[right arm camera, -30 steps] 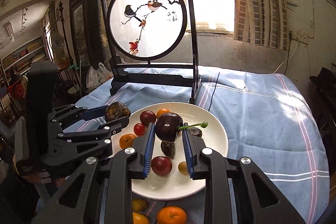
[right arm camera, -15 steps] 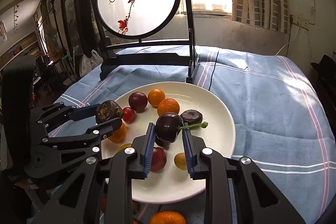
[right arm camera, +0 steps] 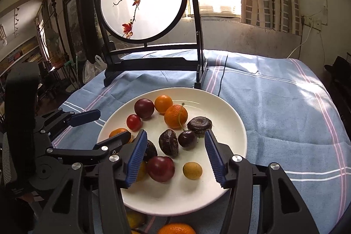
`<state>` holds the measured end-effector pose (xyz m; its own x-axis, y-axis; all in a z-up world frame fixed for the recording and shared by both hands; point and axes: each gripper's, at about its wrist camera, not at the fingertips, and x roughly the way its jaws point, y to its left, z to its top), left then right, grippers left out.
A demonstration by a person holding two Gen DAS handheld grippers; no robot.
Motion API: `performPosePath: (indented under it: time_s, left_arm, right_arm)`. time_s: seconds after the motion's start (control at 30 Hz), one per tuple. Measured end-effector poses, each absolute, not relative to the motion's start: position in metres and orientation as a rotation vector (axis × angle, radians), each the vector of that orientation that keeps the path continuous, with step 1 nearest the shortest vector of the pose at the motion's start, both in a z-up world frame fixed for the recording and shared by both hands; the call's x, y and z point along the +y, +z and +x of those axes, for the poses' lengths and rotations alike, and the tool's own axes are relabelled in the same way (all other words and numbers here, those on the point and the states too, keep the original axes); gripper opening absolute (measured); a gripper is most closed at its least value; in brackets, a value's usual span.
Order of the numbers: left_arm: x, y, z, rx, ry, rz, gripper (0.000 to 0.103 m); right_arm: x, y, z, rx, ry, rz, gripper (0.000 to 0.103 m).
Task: Organize fruits
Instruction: 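Grasp a dark cherry with the right gripper while the left gripper grasps a dark brown fruit, release on plate, then move both grippers back toward the oranges and tomato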
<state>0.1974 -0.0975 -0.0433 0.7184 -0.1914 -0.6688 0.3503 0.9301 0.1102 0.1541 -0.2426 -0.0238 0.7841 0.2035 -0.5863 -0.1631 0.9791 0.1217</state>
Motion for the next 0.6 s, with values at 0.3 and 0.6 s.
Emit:
performPosePath:
  time_s: [0.3,0.6]
  left_arm:
    - [-0.071,-0.020,0.160,0.668,-0.337,0.187,0.077]
    - [-0.051,-0.053,0.115,0.767,-0.357,0.295,0.077]
  right_arm:
    - [-0.235,-0.009,0.091,0.612,0.254,-0.017,0.063]
    - [-0.184,-0.068,0.033,0.761,0.333,-0.317,0.063]
